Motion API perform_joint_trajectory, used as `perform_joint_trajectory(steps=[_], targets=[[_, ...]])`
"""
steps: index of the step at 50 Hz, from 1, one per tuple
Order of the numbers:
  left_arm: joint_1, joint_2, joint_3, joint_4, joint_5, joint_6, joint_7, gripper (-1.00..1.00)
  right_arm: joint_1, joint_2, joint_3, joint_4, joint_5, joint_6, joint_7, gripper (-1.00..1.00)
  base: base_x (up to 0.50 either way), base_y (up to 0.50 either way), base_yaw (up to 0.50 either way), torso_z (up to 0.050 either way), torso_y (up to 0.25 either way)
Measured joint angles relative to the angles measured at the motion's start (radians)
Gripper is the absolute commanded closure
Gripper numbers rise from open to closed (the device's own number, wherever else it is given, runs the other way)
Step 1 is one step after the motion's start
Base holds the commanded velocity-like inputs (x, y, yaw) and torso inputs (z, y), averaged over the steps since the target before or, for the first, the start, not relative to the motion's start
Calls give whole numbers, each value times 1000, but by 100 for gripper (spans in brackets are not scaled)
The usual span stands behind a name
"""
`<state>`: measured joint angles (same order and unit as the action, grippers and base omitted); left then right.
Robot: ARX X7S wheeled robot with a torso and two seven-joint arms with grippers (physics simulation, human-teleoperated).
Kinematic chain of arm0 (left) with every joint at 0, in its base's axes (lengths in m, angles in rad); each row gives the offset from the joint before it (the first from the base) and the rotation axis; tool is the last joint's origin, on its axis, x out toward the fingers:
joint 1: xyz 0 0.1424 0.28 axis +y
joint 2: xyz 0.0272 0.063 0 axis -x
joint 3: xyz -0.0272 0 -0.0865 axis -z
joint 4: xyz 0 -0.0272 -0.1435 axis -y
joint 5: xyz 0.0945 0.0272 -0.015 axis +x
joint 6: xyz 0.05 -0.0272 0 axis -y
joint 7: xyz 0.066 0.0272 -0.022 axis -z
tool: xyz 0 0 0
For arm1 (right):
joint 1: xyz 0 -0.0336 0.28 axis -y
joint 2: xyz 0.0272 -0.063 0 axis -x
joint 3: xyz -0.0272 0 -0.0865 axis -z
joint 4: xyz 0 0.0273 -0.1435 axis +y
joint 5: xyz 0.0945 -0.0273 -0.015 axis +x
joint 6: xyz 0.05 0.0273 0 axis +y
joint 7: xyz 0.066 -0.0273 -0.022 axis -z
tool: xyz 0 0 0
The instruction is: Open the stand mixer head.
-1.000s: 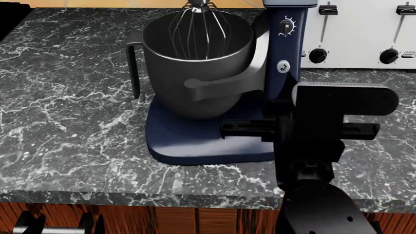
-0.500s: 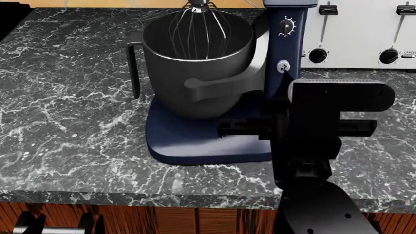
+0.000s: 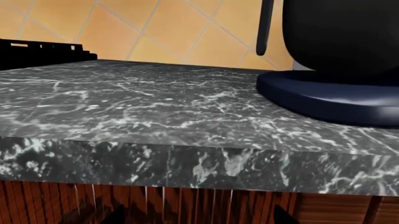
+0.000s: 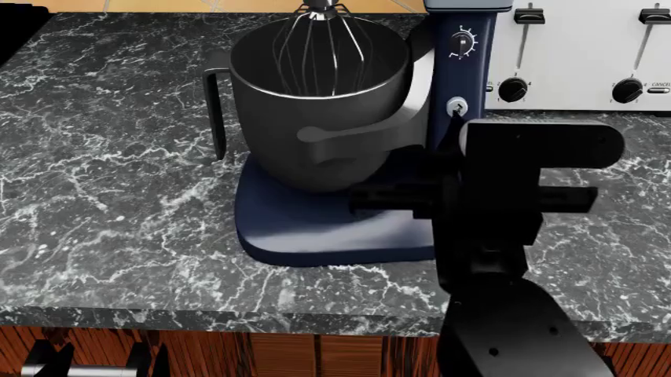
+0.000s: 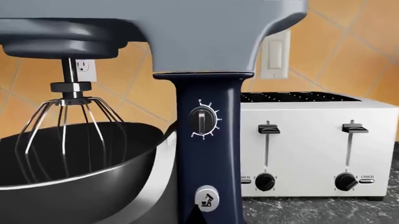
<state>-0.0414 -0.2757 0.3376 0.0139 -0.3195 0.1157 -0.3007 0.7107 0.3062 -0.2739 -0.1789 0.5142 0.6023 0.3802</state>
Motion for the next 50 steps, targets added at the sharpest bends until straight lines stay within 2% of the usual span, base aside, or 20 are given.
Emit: perform_joint_trajectory(steps=[17, 50], targets=[[-1, -4, 6, 3, -3, 3, -4, -100, 40, -23, -6, 128, -21, -49, -15, 100, 0, 0, 0, 0, 0], [-3, -11, 17, 4, -8, 8, -9, -100, 67, -41, -23, 214, -58, -86, -23, 100, 0, 0, 0, 0, 0]])
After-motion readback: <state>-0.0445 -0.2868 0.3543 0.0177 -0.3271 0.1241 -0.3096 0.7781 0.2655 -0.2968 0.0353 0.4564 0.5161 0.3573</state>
